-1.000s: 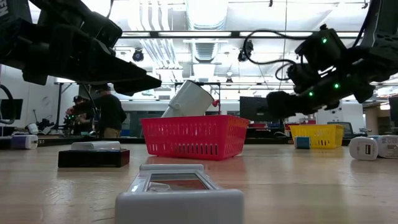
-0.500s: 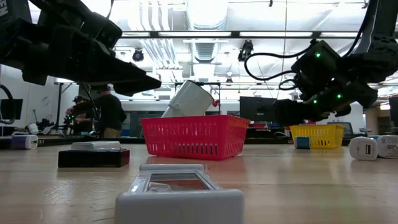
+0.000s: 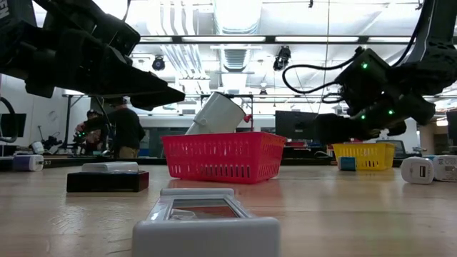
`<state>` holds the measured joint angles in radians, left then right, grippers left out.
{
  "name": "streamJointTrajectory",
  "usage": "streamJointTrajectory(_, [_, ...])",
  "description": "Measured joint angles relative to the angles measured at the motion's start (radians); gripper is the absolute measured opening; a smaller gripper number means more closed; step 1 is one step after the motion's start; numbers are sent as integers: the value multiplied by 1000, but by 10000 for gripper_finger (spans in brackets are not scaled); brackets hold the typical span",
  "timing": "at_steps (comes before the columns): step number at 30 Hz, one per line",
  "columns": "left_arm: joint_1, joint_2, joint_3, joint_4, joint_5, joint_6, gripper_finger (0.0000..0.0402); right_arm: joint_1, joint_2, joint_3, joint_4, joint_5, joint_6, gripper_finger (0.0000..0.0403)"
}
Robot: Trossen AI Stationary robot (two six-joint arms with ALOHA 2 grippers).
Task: Pick & Place Office items
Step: Put the middle blue charger adapter into the yellow basket
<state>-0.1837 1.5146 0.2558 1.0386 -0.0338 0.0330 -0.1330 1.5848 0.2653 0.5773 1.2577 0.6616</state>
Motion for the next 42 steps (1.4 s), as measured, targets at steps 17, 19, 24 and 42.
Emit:
streamJointTrajectory(17, [-4, 0, 0, 0, 1, -4, 328, -31, -65, 6, -180, -62, 178, 127])
streamJointTrajectory(19, [-4, 0, 0, 0, 1, -4, 328, -40, -105, 19, -236, -81, 179, 127])
streamJointTrajectory(24, [-7, 0, 0, 0, 6, -4, 328, -55, -237, 86, -548, -106, 237, 127])
streamJointTrajectory(42, [-9, 0, 0, 0, 12, -4, 328, -197, -473, 207, -1024, -510, 82, 127])
